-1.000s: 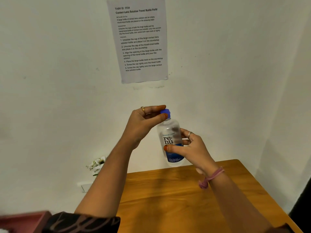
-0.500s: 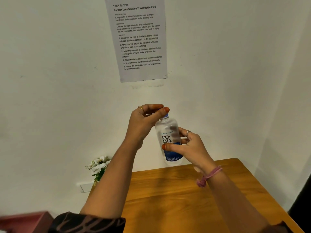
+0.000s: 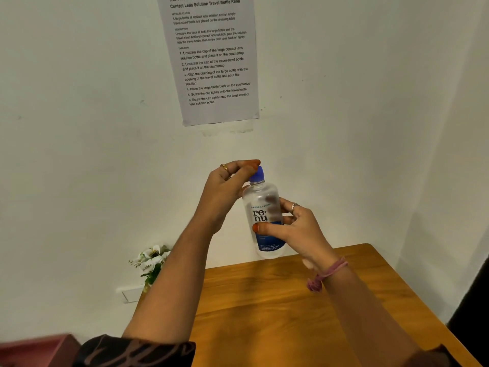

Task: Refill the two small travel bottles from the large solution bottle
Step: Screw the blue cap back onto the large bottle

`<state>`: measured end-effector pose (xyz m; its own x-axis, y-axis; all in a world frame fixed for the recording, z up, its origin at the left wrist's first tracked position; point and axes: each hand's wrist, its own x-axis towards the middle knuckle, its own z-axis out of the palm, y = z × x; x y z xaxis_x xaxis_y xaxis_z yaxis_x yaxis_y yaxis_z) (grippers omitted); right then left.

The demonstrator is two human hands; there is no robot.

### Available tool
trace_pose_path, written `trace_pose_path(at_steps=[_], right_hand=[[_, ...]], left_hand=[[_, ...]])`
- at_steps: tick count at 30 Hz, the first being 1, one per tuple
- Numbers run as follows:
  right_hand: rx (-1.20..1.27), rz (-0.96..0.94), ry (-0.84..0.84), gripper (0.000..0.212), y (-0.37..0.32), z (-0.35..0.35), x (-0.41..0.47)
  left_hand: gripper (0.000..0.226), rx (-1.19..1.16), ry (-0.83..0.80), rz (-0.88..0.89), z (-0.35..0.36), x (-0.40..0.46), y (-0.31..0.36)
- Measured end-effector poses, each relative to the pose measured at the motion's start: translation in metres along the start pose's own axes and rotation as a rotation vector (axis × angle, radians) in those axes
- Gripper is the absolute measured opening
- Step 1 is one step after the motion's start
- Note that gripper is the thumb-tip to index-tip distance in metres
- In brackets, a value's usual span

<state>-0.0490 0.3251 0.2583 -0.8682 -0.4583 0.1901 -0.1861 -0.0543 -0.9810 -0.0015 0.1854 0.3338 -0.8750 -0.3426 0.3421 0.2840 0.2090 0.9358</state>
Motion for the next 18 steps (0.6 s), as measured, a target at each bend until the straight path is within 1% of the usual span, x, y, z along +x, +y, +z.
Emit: trace_pose_path(at_steps=[4, 12, 15, 18], right_hand=[[-0.015, -0.008, -0.004, 0.065, -0.001, 0.001, 0.0], [0.024, 0.011, -0.007, 0.059, 0.004, 0.001, -0.002], [0.023, 0.011, -0.004, 0.056, 0.006, 0.001, -0.002], [0.022, 0.012, -0.003, 0.059, 0.005, 0.001, -0.002]], left_hand=[[0.006, 0.002, 0.036, 0.02, 0.0, 0.001, 0.002], [0.019, 0.015, -0.055, -0.018, -0.006, 0.0, 0.001], [0.025, 0.008, -0.05, -0.015, -0.001, -0.002, 0.001], [0.017, -0.004, -0.007, -0.009, 0.004, -0.004, 0.001]])
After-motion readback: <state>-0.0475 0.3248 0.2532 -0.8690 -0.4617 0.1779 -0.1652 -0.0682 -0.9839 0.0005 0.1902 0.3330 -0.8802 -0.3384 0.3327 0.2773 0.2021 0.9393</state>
